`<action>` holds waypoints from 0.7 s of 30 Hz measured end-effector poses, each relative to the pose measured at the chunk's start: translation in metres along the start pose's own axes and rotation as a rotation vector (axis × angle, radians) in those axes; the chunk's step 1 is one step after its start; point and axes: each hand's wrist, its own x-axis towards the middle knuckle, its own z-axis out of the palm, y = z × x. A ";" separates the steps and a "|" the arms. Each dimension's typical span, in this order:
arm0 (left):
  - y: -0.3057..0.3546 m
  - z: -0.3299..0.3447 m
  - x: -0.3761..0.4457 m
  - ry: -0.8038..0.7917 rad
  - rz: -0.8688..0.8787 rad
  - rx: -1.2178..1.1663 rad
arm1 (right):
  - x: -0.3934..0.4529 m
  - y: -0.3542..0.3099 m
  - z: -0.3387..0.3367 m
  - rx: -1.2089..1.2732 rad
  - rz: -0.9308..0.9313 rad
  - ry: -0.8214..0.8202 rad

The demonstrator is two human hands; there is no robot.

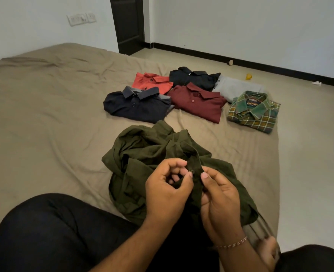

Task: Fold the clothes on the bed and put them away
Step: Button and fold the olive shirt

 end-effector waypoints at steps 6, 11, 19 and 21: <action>-0.001 0.001 0.001 -0.032 -0.018 -0.067 | 0.003 0.003 -0.005 -0.013 0.011 -0.026; -0.001 0.002 0.001 -0.050 -0.012 -0.075 | 0.003 0.005 -0.007 -0.053 -0.029 -0.042; -0.005 0.001 0.004 -0.038 -0.071 -0.066 | 0.002 0.003 -0.009 -0.472 -0.357 -0.110; -0.006 -0.001 0.007 -0.043 -0.107 -0.069 | 0.003 0.004 -0.012 -0.604 -0.468 -0.138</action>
